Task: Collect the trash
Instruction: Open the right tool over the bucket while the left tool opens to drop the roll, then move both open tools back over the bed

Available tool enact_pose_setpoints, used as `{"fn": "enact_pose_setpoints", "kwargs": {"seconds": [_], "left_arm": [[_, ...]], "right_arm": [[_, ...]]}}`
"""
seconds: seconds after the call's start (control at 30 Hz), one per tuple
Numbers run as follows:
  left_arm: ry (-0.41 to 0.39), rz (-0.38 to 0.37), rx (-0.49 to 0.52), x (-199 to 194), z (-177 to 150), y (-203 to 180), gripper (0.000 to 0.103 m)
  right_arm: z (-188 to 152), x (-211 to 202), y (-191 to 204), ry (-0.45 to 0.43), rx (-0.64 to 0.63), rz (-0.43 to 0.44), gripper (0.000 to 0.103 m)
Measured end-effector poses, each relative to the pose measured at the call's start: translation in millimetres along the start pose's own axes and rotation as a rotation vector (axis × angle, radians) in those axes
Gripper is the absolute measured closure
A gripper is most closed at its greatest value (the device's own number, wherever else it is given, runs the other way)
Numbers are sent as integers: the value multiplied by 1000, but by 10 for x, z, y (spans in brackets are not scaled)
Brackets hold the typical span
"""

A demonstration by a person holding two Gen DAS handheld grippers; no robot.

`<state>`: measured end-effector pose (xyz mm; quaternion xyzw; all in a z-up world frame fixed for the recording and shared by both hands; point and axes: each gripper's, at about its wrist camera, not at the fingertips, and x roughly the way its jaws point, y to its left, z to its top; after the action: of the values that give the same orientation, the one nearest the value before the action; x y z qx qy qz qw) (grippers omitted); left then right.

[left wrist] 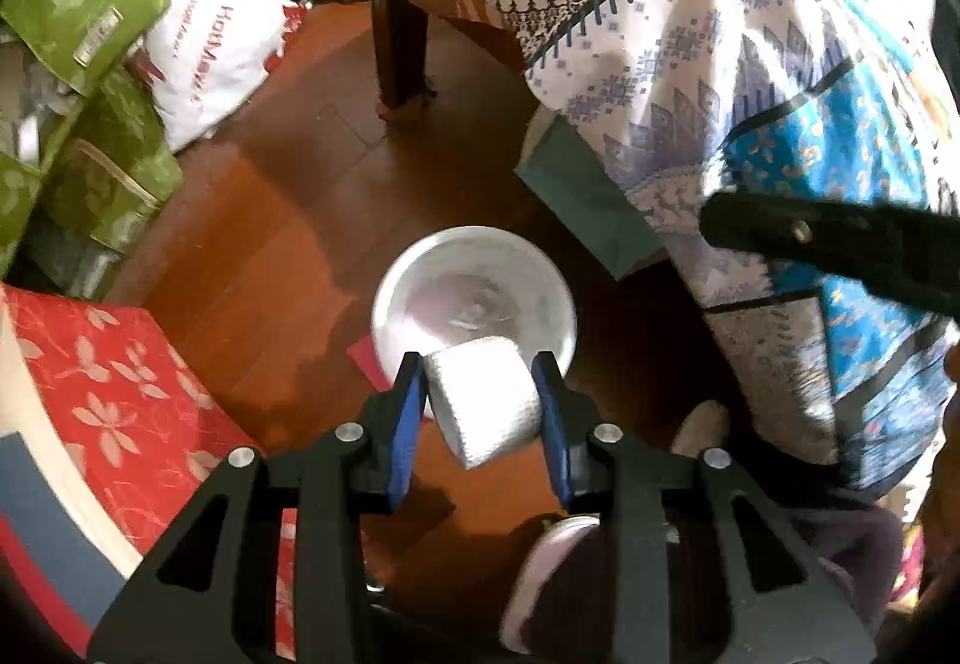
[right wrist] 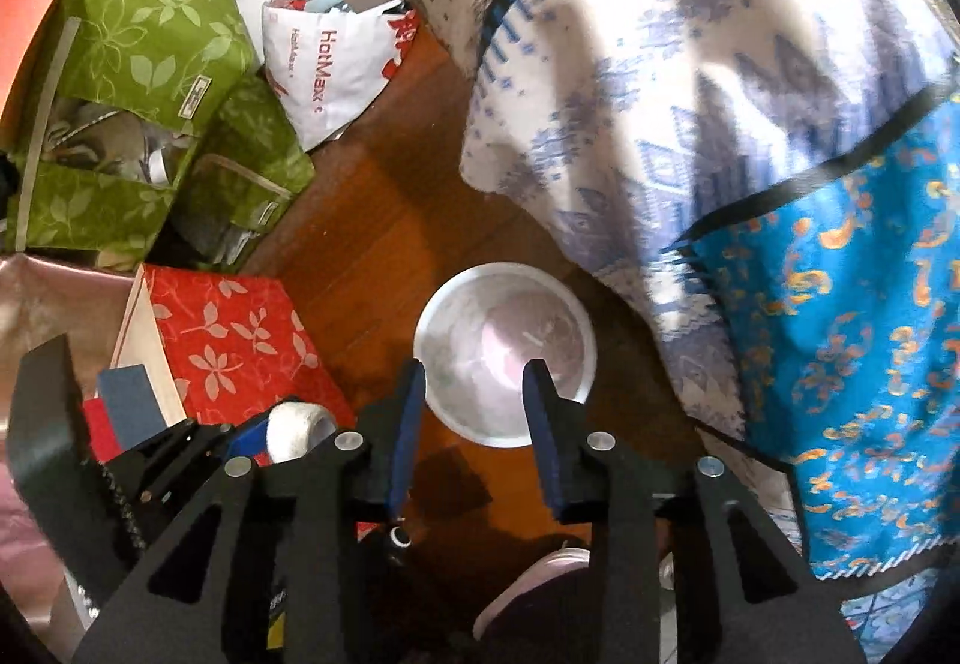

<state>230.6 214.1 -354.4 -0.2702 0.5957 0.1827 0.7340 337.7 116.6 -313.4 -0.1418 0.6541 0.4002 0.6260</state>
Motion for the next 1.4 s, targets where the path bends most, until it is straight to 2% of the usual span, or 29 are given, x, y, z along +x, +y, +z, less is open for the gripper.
{"fn": "enact_pose_setpoints", "kwargs": {"seconds": [0.07,0.13,0.3,0.5,0.6,0.8,1.03,1.23,1.4], "left_arm": [[35,-33,-49,34,35,42,52],[30,-42,-89,27,43,80,52],[-12,1,-106,-141,10,88,52],[-134,71,-43,-651,-61,-79,52],[-196,76,-13,-913,-90,-169,52],[-328,84,54,-1471,-208,-481,52],[-490,59,142,-2089,-349,-967,52],[-608,12,216,-2488,-455,-1473,52],[-669,-38,285,-2683,-501,-1918,52]], "right_arm": [[-20,-46,-43,-8,5,-2,72],[-67,-117,-84,-23,11,-15,72],[-194,-309,-97,-73,3,-50,72],[-340,-556,-29,-132,-23,-66,72],[-442,-747,32,-182,-48,-93,72],[-655,-1194,76,-300,-73,-133,72],[-954,-1827,10,-457,-66,-171,72],[-1237,-2421,-156,-613,-39,-224,72],[-1494,-2857,-375,-739,-3,-291,72]]}}
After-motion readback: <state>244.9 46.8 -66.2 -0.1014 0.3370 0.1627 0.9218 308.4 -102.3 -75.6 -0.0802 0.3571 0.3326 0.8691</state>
